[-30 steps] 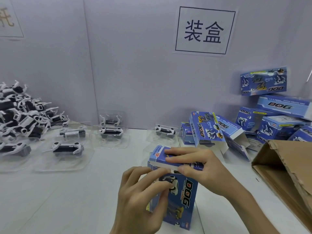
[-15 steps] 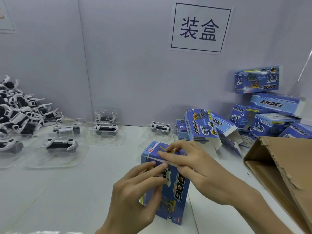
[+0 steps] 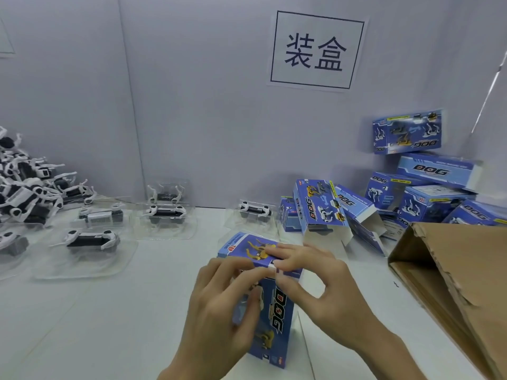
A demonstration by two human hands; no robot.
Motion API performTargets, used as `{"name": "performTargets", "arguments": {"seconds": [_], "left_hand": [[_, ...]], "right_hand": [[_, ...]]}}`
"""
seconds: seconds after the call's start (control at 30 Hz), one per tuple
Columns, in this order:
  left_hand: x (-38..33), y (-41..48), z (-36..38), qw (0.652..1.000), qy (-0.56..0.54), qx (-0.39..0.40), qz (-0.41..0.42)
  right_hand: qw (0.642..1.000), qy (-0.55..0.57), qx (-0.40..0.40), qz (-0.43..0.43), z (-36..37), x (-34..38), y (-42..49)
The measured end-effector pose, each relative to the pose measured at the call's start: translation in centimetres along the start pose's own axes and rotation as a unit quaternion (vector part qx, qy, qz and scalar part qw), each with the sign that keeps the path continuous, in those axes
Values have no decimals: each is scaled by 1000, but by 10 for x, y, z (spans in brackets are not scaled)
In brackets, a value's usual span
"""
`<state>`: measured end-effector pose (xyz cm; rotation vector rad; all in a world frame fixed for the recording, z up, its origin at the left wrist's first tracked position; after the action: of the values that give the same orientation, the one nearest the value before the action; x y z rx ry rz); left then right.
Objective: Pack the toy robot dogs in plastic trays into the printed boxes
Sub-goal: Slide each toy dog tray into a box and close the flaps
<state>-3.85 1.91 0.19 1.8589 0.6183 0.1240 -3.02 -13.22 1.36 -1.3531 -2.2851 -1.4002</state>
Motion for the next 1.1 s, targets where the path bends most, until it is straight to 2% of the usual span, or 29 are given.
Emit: {"name": "performTargets", "arguments": {"seconds": [0.1,0.33,0.5,0.63,0.8,0.9,1.03,1.1], "left_hand": [[4,-1,-3,999,32,0,15],[2,7,9,999,26,45,0],[-2,11,17,998,12,59,-16],[1,12,20,998,-19,56,-28],[5,17,20,997,-41,72,-8],[13,18,15,996,-52,75,-5],[32,21,0,999,4,47,-14],[37,20,-2,999,-4,36,-16]], "right_hand": [[999,-48,3,-3,-4,-1,-9],[995,73,6,66,1,-13,-11],[992,83,-48,80,-6,-13,-7],[994,83,-40,65,0,-9,-13],[999,20,-23,30,5,-12,-23],[997,42,-45,37,4,-16,-24],[994,75,-57,54,4,-19,-25],[994,72,-67,45,2,-17,-26]]}}
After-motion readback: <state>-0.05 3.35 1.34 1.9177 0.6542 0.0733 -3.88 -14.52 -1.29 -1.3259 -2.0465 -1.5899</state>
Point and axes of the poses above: each hand's wrist, its own y-axis towards the middle knuckle, its own z-axis out of the palm, x = y × z, the point moved 10 cm from there along y, towards the middle knuckle, and after that the axes turned 2 degrees about z, right-handed, at the moved point
